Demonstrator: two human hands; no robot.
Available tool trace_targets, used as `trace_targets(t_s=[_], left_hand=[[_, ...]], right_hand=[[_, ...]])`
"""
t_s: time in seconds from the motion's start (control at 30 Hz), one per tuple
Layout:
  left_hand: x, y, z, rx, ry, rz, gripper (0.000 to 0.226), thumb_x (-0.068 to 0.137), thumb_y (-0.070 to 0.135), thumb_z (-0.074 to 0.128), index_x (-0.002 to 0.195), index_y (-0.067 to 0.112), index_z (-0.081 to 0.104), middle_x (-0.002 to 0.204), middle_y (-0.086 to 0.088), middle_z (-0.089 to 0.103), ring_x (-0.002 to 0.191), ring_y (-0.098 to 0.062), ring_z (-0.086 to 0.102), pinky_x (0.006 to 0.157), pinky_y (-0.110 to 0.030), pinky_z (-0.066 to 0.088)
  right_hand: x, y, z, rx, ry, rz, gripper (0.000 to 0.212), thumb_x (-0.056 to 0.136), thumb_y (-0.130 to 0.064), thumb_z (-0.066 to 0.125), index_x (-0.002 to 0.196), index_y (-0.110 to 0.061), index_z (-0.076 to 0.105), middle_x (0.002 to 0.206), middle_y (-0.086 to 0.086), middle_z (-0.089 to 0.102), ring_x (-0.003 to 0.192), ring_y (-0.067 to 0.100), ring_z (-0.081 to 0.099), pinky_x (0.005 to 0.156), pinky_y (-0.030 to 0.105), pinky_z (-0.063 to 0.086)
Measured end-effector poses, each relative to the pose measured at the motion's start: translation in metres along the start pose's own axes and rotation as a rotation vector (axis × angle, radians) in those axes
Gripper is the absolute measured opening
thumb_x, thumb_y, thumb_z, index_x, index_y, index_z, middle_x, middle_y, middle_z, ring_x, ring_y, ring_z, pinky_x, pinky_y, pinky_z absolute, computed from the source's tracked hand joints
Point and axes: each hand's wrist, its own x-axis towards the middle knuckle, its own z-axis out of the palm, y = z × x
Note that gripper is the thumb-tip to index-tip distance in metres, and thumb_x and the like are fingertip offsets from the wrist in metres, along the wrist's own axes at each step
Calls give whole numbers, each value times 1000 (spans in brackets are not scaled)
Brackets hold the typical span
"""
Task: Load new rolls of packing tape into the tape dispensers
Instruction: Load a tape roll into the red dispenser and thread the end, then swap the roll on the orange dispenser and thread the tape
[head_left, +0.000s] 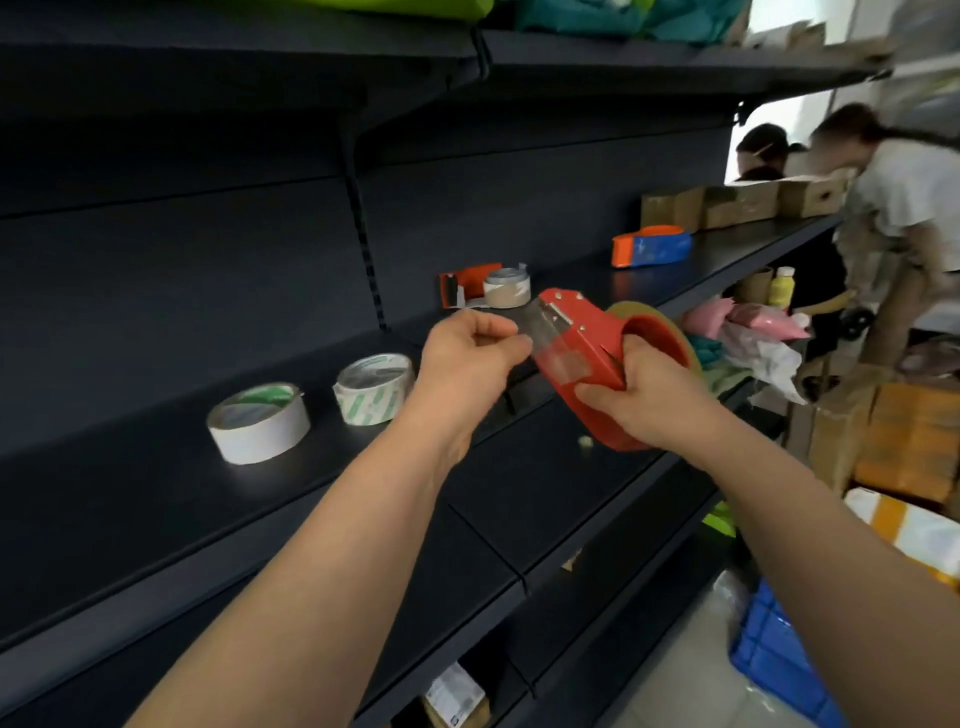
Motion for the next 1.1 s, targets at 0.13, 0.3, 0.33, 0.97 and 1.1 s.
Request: trace_targets(t_s=[0.13,0.3,0.33,0.97,1.1], left_hand=[[66,0,34,-55,12,39,9,88,13,66,85,21,62,89,1,63,82,-11,60,81,-28,52],[150,12,82,-148,57,20,12,91,10,61,87,22,62,88,1,64,80,-11,60,79,-28,53],[164,15,90,-173,78,16,14,91,9,60,87,23,61,87,1,63,79,-11,59,82,-30,54],[290,3,122,-205,537,-74,15,91,6,57,95,20,61,85,2,60,73,-9,56,67,-25,51],[298,4,132,-167,657,-62,17,89,7,59,87,23,61,88,3,61,83,-13,58,78,-31,53]], right_hand=[[69,13,-5,-173,-52,-14,47,91,-39,61,127,-14,46,124,6,58,117,29,55,105,43,38],[150,41,-20,-286,-52,28,46,91,-40,60,125,-12,45,127,8,56,120,29,52,105,39,36],[162,49,-25,-314,-42,34,46,92,-39,59,126,-11,45,127,9,56,121,30,52,105,39,35],[362,82,-34,-723,-346,-313,47,85,-40,62,125,-17,57,126,4,62,114,25,59,94,34,47],[390,94,-26,-722,-229,-407,45,88,-40,64,126,-17,58,128,5,60,117,27,57,93,33,45]])
